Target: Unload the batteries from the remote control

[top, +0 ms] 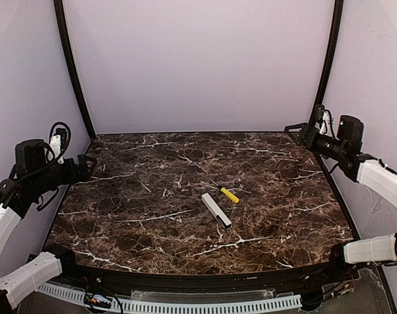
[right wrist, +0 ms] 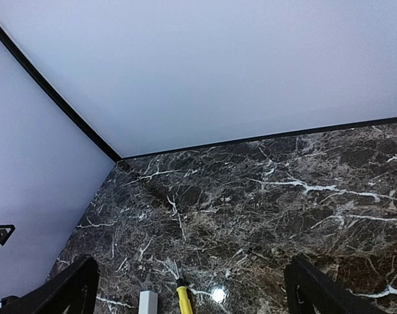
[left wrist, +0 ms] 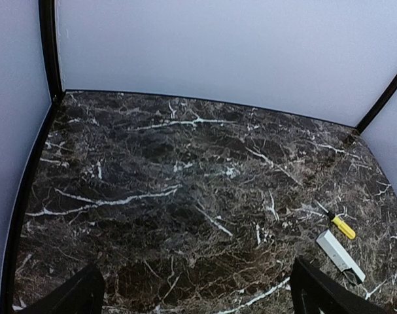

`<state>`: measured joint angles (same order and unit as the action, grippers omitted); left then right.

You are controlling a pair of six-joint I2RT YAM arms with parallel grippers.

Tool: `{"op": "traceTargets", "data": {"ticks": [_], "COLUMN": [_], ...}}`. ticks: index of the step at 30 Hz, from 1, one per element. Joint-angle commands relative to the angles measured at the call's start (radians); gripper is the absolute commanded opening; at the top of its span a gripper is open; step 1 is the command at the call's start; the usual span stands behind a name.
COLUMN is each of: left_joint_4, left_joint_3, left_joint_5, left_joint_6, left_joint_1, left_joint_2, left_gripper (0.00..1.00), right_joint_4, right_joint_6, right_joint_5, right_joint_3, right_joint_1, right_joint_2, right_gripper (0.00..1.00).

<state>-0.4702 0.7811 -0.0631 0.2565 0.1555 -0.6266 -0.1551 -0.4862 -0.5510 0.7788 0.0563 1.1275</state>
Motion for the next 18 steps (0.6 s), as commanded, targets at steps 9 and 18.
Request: {"op": "traceTargets", "data": {"ticks": [9, 18], "left_joint_4": [-0.105, -0.091], "left_joint_3": [-0.064, -0.073], "left_joint_5": [-0.037, -0.082], "left_joint_6": [-0.024, -0.023], "left_joint_1": [-0.001, 0.011], "left_joint_2": [-0.014, -0.054], "left_gripper": [1.00, 1.00], "right_joint_4": [0.316, 0.372], "right_joint_6": [0.119, 0.165], "right_joint_5": [0.040, 0.224], "right_joint_3": [0.102, 0.058], "right_joint_1": [0.144, 0.408], "right_joint_2": [0.061, 0.039], "right_gripper": [0.99, 0.99]}}
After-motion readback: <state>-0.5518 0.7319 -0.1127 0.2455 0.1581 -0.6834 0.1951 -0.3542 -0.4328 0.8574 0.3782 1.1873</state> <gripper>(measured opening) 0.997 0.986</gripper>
